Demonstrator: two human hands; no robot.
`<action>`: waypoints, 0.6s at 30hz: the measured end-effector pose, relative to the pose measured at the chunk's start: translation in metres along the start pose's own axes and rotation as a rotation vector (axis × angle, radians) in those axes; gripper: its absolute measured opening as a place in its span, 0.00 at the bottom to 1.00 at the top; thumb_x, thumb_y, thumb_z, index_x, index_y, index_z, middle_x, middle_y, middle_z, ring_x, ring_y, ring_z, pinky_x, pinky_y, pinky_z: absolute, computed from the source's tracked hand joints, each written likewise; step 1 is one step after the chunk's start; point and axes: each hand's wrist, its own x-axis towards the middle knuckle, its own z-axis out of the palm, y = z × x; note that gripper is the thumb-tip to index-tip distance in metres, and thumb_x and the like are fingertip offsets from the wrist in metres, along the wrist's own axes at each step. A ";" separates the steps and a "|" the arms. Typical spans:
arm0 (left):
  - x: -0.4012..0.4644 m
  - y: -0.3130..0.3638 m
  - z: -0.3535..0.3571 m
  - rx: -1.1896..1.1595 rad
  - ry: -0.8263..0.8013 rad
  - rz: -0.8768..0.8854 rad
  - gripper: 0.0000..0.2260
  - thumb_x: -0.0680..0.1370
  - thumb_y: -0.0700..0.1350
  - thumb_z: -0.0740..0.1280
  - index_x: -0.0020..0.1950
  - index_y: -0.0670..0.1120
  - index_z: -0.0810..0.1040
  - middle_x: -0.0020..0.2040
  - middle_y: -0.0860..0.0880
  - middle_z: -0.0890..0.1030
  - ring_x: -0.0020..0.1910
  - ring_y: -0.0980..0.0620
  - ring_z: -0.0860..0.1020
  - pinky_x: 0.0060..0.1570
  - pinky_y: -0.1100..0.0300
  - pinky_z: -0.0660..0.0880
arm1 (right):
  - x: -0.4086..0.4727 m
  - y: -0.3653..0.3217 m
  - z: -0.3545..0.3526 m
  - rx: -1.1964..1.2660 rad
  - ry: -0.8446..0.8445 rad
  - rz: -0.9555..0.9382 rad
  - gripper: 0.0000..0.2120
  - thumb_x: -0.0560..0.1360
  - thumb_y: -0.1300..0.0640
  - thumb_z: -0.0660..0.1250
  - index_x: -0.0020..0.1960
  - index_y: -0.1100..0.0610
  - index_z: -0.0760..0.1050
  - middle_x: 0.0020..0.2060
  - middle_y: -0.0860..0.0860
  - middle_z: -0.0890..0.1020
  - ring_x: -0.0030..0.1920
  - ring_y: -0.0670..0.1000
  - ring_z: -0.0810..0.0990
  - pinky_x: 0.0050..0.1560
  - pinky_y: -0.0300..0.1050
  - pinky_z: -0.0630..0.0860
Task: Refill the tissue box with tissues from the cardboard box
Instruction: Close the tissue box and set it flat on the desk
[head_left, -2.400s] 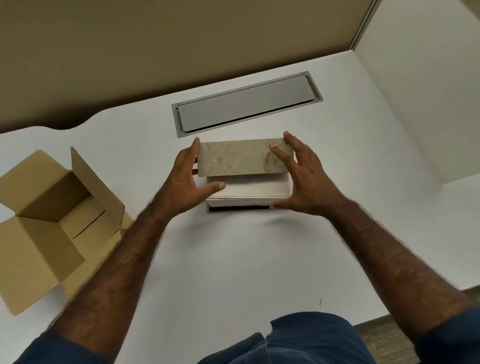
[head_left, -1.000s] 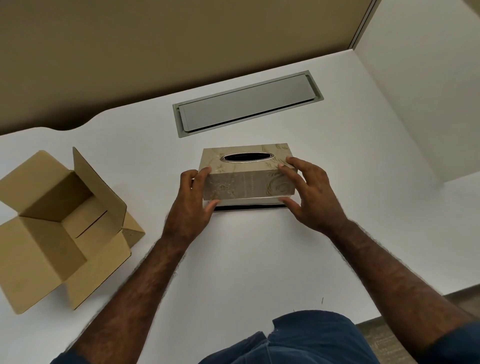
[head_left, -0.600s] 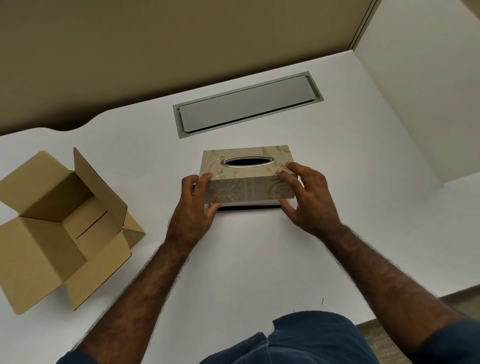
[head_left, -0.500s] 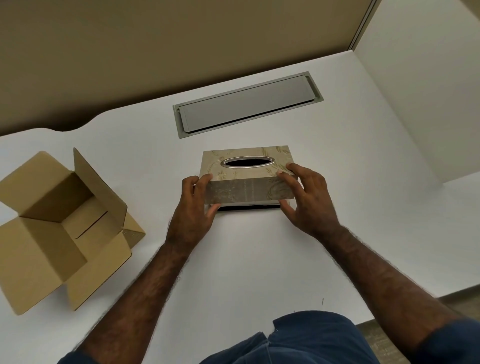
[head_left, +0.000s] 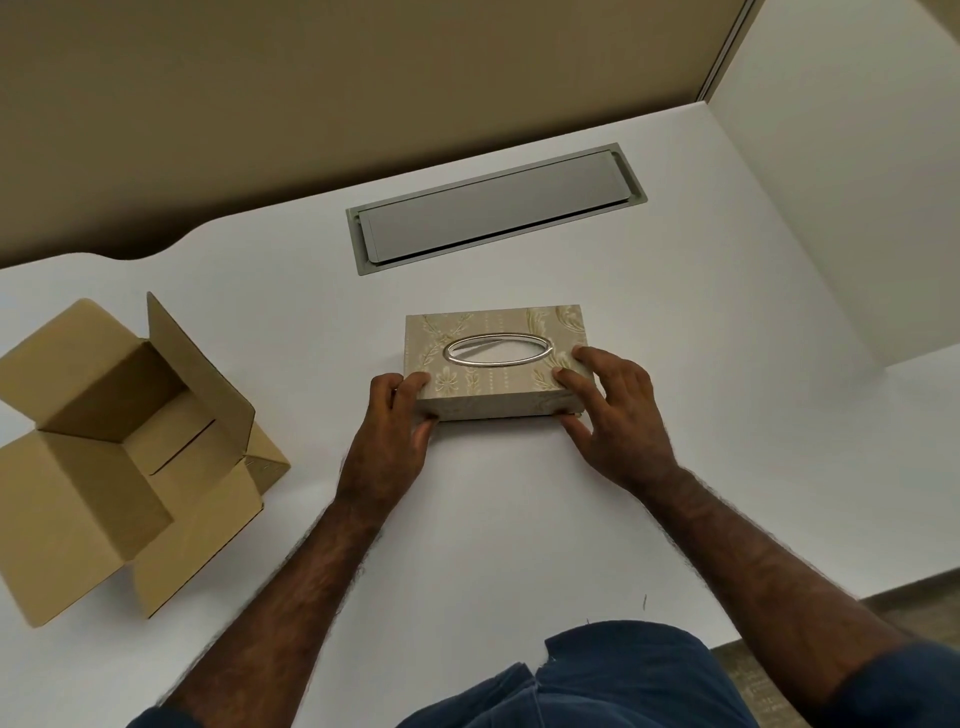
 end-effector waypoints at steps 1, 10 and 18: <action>-0.001 0.000 0.001 0.004 0.000 -0.003 0.28 0.76 0.42 0.77 0.73 0.48 0.69 0.64 0.46 0.69 0.56 0.45 0.80 0.49 0.53 0.85 | -0.001 0.000 0.001 -0.002 0.003 0.003 0.26 0.78 0.54 0.78 0.73 0.54 0.74 0.74 0.62 0.78 0.73 0.65 0.77 0.70 0.61 0.72; -0.004 0.001 0.000 0.008 -0.003 -0.001 0.25 0.78 0.49 0.75 0.72 0.47 0.72 0.67 0.45 0.72 0.61 0.45 0.79 0.54 0.49 0.85 | -0.003 -0.006 0.002 -0.001 -0.041 0.044 0.22 0.78 0.51 0.79 0.68 0.57 0.80 0.75 0.62 0.78 0.75 0.65 0.76 0.73 0.63 0.72; 0.003 0.006 0.003 0.140 0.065 0.139 0.28 0.82 0.57 0.68 0.76 0.42 0.72 0.81 0.41 0.68 0.82 0.44 0.64 0.79 0.50 0.65 | 0.005 -0.019 0.001 -0.011 -0.108 0.066 0.30 0.86 0.38 0.63 0.80 0.56 0.73 0.84 0.57 0.69 0.86 0.59 0.63 0.83 0.65 0.62</action>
